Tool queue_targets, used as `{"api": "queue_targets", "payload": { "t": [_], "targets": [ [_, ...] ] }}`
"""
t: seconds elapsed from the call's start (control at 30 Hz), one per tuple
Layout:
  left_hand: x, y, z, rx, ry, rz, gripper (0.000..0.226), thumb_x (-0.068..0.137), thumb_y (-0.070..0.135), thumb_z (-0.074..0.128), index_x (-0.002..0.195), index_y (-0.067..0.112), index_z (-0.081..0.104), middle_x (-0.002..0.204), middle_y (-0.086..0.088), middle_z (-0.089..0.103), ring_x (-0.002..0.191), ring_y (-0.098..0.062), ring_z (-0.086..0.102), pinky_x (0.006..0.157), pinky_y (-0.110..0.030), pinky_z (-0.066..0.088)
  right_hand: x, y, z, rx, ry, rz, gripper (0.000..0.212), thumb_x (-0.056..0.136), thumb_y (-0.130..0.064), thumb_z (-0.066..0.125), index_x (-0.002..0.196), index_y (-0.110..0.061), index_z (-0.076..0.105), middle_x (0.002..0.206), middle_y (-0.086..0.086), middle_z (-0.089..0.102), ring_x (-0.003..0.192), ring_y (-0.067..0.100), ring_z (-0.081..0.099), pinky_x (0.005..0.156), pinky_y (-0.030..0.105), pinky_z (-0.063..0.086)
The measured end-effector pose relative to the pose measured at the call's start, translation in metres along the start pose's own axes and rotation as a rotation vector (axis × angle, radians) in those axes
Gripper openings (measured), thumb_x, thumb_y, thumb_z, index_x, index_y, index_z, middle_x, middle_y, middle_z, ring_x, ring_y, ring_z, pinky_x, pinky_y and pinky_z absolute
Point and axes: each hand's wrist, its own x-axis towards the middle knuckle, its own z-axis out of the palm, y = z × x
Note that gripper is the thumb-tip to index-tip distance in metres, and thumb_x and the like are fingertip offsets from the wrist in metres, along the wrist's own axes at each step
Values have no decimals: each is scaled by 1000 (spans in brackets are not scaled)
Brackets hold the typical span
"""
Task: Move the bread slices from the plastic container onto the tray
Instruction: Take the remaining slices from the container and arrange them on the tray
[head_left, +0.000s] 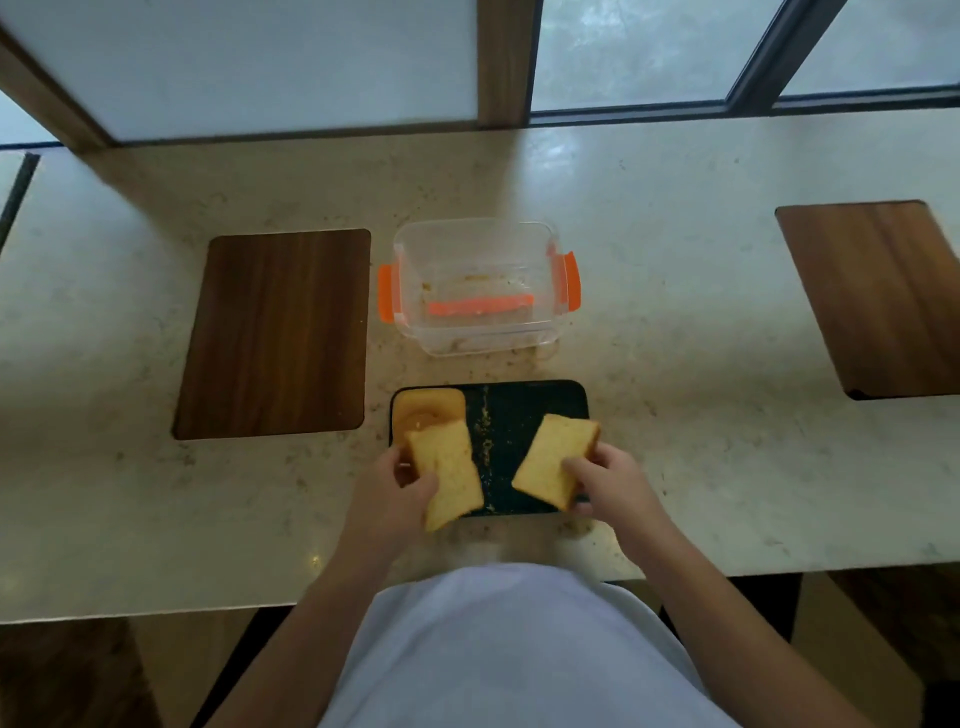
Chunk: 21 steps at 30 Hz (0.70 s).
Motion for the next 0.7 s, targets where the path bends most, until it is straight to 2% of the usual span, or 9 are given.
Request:
{"api": "queue_targets", "payload": {
  "t": [0.07,0.1,0.2,0.3,0.43,0.57,0.63,0.7],
  "targets": [
    [-6,-10,-4,31,11,30,23,90,19,66,111,28,61,93,9,69,81,-9,67,65,-29,58,9,8,-3,-150,17,-23,11,97,-21,57,103,-16,63,112,20,66,100,34,67,88,57,57],
    [-8,-12,-6,46,17,39,20,90,19,66,105,32,62,91,9,69,81,-9,67,66,-31,59,12,8,-4,-204,4,-38,13,97,-22,56,106,-17,63,111,19,66,101,34,66,89,57,57],
    [-11,-13,-10,64,9,37,21,90,19,66,95,38,59,91,5,70,82,-15,68,74,-42,60,25,-4,-9,-507,-19,-165,9,95,-24,60,104,-21,57,104,12,67,94,30,67,76,43,59],
    [-10,-8,-10,90,1,74,15,90,20,65,104,27,64,93,1,72,84,-18,68,76,-44,60,43,-23,-16,-786,-71,-292,15,92,-25,62,103,-24,53,94,3,64,82,21,66,67,38,59],
    [-9,1,-5,166,47,157,10,90,20,65,99,21,64,88,1,69,81,-17,66,64,-27,53,68,-62,-21,-1047,-231,-359,18,88,-27,58,106,-27,58,91,-4,62,78,13,62,62,30,54],
    [-12,5,5,229,33,213,19,90,18,64,110,18,63,89,5,67,78,-7,63,60,-13,42,88,-93,-6,-1335,-326,-371,39,84,-24,57,123,-19,59,98,0,61,86,20,60,72,34,54],
    [-14,6,6,246,20,227,20,91,18,64,111,17,62,85,7,65,71,-5,60,55,-10,42,96,-98,2,-1408,-341,-370,38,83,-19,55,121,-16,61,101,4,62,89,23,60,80,40,57],
    [-14,6,6,254,15,229,16,92,18,64,108,17,61,82,8,63,67,-3,58,53,-8,41,101,-101,9,-1445,-312,-365,35,82,-14,55,116,-15,62,97,5,63,86,24,61,79,41,59]
  ]
}}
